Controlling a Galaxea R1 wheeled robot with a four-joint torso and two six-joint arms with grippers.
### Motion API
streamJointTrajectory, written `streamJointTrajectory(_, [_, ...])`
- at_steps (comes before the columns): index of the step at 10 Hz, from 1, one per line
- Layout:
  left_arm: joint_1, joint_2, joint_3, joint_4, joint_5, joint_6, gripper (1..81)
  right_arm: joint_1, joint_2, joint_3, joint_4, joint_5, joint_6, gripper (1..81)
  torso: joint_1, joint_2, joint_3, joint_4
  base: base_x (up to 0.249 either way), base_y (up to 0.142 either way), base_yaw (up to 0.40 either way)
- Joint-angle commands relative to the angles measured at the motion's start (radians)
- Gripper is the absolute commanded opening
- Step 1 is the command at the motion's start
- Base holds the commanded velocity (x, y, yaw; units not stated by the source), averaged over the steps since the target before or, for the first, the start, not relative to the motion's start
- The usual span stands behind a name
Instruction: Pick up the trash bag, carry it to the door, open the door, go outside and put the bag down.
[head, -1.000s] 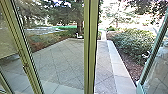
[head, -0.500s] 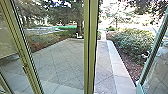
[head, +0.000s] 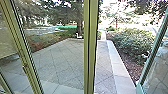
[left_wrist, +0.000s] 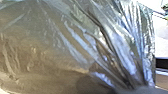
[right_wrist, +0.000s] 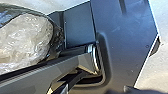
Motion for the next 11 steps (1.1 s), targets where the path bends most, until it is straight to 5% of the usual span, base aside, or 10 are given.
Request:
streamJointTrajectory(1, [-0.047, 0.0, 0.005, 0.006, 0.065, 0.02, 1.0, 0.03, 0.015, 0.008, -0.027, -0.049, -0.006, 81.1, 0.0, 0.0, 0.0, 0.0, 0.0, 0.0, 0.0])
streamJointTrajectory(11, [-0.05, -0.003, 0.006, 0.006, 0.076, 0.021, 1.0, 0.03, 0.015, 0.008, -0.042, -0.038, -0.006, 81.1, 0.0, 0.0, 0.0, 0.0, 0.0, 0.0, -0.098])
